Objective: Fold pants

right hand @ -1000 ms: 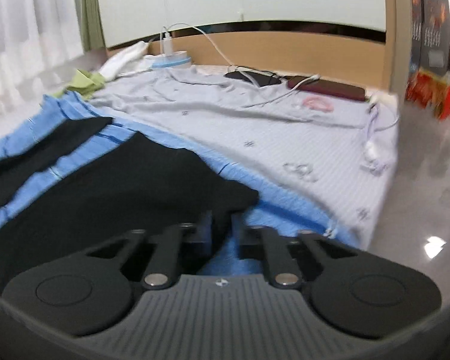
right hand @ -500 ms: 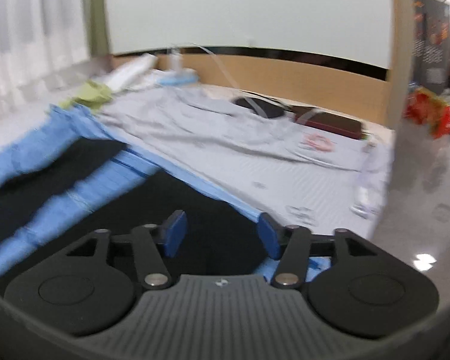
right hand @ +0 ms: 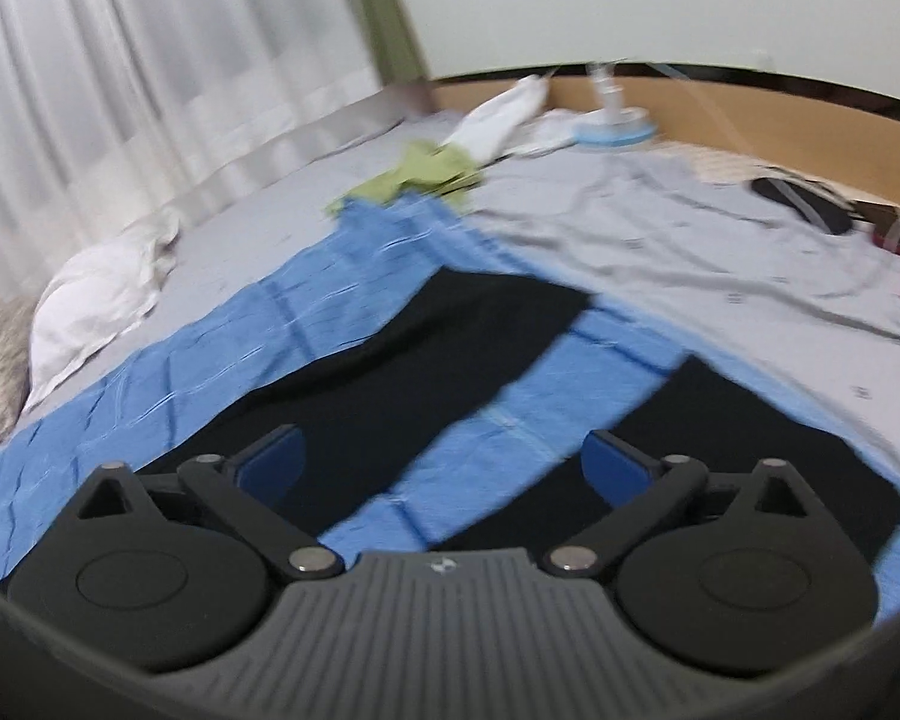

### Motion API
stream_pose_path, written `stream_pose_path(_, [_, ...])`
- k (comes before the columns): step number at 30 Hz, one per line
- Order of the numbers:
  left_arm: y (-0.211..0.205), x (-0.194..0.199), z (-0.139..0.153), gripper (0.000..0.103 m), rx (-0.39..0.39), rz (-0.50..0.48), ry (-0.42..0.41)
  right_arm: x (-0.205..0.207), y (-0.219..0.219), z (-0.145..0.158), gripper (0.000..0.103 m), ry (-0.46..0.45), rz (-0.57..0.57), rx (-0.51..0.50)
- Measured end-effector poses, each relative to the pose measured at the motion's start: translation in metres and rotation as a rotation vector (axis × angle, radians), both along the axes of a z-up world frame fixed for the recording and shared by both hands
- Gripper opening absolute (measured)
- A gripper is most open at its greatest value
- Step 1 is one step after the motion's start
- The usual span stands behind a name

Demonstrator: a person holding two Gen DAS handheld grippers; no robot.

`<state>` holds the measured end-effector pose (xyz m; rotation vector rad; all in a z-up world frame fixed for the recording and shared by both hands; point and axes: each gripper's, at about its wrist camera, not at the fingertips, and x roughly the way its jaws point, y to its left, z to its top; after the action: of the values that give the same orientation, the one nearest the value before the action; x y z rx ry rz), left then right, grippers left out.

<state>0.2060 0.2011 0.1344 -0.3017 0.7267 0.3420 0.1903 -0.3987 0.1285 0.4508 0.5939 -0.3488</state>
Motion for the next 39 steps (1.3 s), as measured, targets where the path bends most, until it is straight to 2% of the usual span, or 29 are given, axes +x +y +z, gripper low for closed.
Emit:
stream_pose_path(5, [-0.001, 0.057, 0.007, 0.102, 0.014, 0.003, 0.042, 0.047, 0.022, 0.004, 0.103, 0.013, 0.037, 0.044])
stream_pose_path(10, [0.014, 0.117, -0.010, 0.102, -0.097, 0.057, 0.111, 0.102, 0.031, -0.008, 0.103, 0.043, 0.039, 0.125])
stream_pose_path(13, [0.024, 0.146, -0.031, 0.102, -0.133, 0.121, 0.133, 0.140, 0.036, -0.019, 0.102, 0.076, 0.001, 0.093])
stream_pose_path(17, [0.036, 0.182, -0.061, 0.102, -0.119, 0.194, 0.159, 0.186, 0.034, -0.036, 0.100, 0.106, -0.041, 0.048])
stream_pose_path(25, [0.050, 0.226, -0.105, 0.103, -0.134, 0.296, 0.182, 0.262, 0.012, -0.072, 0.098, 0.190, -0.112, -0.018])
stream_pose_path(28, [0.045, 0.238, -0.110, 0.103, -0.084, 0.335, 0.174, 0.282, 0.003, -0.087, 0.098, 0.218, -0.149, -0.020])
stream_pose_path(31, [0.042, 0.248, -0.115, 0.103, -0.069, 0.399, 0.193, 0.297, 0.000, -0.102, 0.098, 0.247, -0.173, -0.031])
stream_pose_path(35, [0.027, 0.265, -0.123, 0.103, 0.031, 0.446, 0.256, 0.311, 0.004, -0.127, 0.102, 0.314, -0.184, -0.055])
stream_pose_path(38, [0.019, 0.266, -0.126, 0.103, 0.070, 0.474, 0.238, 0.315, 0.010, -0.133, 0.103, 0.333, -0.177, -0.118])
stream_pose_path(39, [0.019, 0.266, -0.127, 0.103, 0.068, 0.479, 0.233, 0.316, 0.010, -0.133, 0.097, 0.341, -0.164, -0.129])
